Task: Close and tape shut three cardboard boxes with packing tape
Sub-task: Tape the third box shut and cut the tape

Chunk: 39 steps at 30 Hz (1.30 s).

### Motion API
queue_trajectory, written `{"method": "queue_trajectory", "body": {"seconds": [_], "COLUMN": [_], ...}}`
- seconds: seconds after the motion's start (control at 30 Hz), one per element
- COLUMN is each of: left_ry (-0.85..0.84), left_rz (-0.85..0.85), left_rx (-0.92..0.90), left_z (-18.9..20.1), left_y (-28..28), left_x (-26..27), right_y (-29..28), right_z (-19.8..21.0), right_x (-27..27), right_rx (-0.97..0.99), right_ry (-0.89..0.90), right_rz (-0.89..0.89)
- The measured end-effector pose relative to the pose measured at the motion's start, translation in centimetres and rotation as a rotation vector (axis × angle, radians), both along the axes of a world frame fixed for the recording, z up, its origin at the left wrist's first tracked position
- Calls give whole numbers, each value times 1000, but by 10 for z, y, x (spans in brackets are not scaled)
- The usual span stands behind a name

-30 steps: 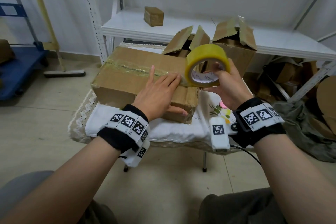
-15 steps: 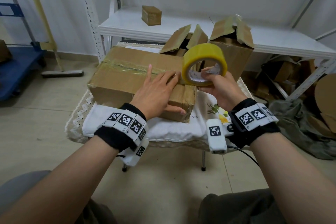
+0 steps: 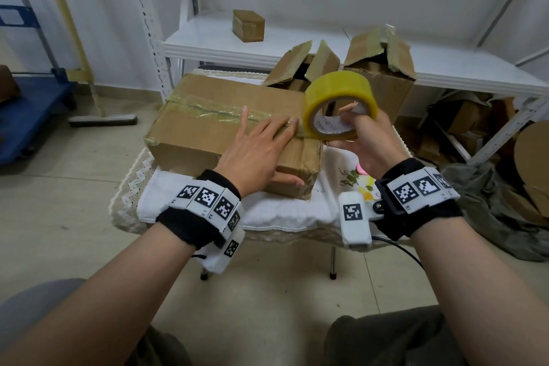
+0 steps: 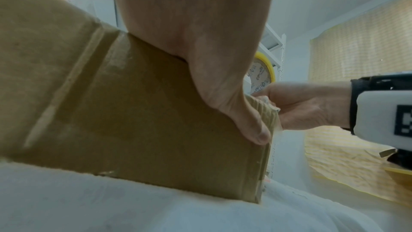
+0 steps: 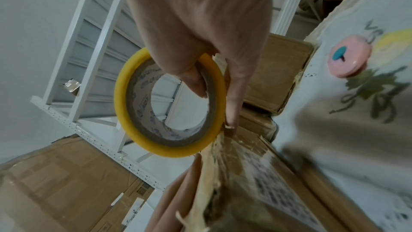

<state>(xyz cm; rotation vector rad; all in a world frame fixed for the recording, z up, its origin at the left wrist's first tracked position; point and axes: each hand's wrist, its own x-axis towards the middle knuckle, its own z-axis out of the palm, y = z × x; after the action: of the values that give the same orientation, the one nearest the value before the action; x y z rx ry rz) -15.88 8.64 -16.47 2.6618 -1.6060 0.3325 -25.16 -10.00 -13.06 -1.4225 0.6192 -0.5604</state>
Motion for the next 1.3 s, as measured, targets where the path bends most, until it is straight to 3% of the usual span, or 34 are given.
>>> {"method": "queue_trajectory", "body": {"seconds": [0.37,0.77,1.0,1.1,1.3], "left_ry": [-15,-3,128,179,64], "left_rz": [3,-57,-92,-10,191], "left_rx": [22,43,-72,-123,-217], "left_z": [0,5,12,10,3], "left_y": [-1,-7,-19,-30,-47], "left_x": [0,5,-11,-20,-37], "right_y": [-9,-10,-7,-9,-9], "right_z": [-5,-13,-21,-20,-18], "right_x": [0,0,5,6,7], "right_rx": [130,102,-56,-55,-68], "right_ry": [-123,-29,42,53,70], "right_rz": [17,34,88,93,80]}}
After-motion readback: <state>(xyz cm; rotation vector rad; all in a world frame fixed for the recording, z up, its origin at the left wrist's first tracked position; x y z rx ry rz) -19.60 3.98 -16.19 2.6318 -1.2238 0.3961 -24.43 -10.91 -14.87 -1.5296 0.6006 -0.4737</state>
